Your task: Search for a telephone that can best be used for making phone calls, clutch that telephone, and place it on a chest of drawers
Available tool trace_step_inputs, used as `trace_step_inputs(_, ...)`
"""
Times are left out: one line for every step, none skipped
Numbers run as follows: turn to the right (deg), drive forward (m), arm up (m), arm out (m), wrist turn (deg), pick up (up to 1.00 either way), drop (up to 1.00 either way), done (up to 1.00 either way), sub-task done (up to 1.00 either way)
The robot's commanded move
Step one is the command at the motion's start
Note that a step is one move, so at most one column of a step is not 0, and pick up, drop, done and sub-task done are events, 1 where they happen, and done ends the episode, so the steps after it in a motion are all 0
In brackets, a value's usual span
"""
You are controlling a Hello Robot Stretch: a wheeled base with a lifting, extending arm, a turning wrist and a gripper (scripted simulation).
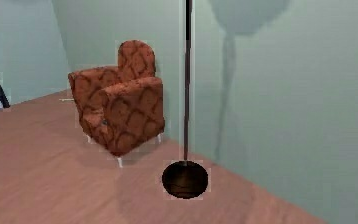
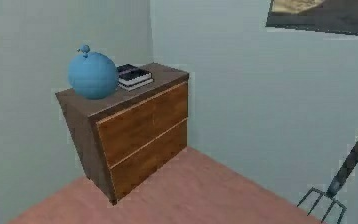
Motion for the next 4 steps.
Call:
trace_step_inputs(-36.0, 0.00, 0.00, 0.00, 0.0, 0.00, 0.00, 0.00, 0.00)
trace_step_inputs(0.0, 0.90, 0.00, 0.00, 0.0, 0.00, 0.00, 0.00, 0.00)
trace_step_inputs(-42.0, 0.00, 0.00, 0.00, 0.0, 0.00, 0.00, 0.00, 0.00)
trace_step_inputs(0.0, 0.30, 0.00, 0.00, 0.0, 0.00, 0.00, 0.00, 0.00)
